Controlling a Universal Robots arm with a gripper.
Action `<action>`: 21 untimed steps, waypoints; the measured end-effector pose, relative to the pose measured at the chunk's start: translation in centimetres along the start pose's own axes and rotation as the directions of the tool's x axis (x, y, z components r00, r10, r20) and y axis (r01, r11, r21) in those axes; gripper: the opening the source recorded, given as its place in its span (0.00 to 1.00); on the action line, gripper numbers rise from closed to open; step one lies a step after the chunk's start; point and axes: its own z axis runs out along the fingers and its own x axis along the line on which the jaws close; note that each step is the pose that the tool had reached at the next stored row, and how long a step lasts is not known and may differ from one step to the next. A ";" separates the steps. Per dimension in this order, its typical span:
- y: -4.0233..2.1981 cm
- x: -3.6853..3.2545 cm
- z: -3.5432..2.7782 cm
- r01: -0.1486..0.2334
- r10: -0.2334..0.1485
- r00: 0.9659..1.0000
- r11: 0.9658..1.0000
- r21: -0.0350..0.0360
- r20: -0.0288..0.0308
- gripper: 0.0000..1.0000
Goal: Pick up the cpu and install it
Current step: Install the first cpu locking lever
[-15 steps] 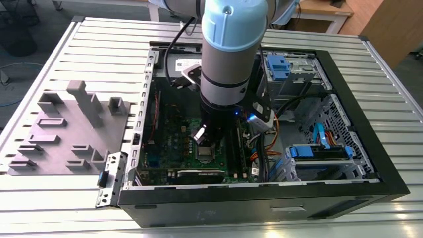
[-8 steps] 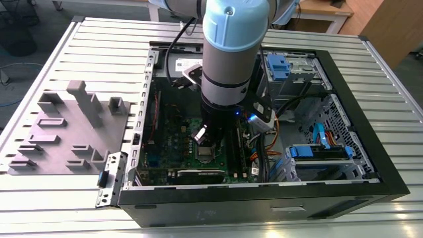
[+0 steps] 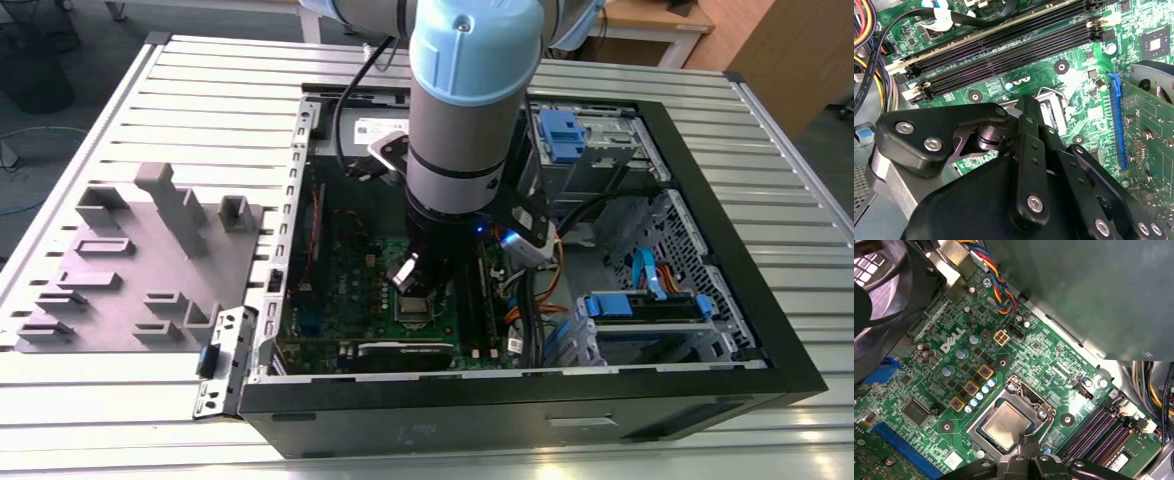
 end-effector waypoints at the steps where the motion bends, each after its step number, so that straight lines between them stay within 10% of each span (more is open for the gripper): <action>1: -0.03 0.02 0.01 -0.006 0.006 1.000 1.000 0.000 0.000 0.11; 21: -0.39 0.26 0.15 -0.073 0.073 0.997 0.997 0.000 -0.003 0.11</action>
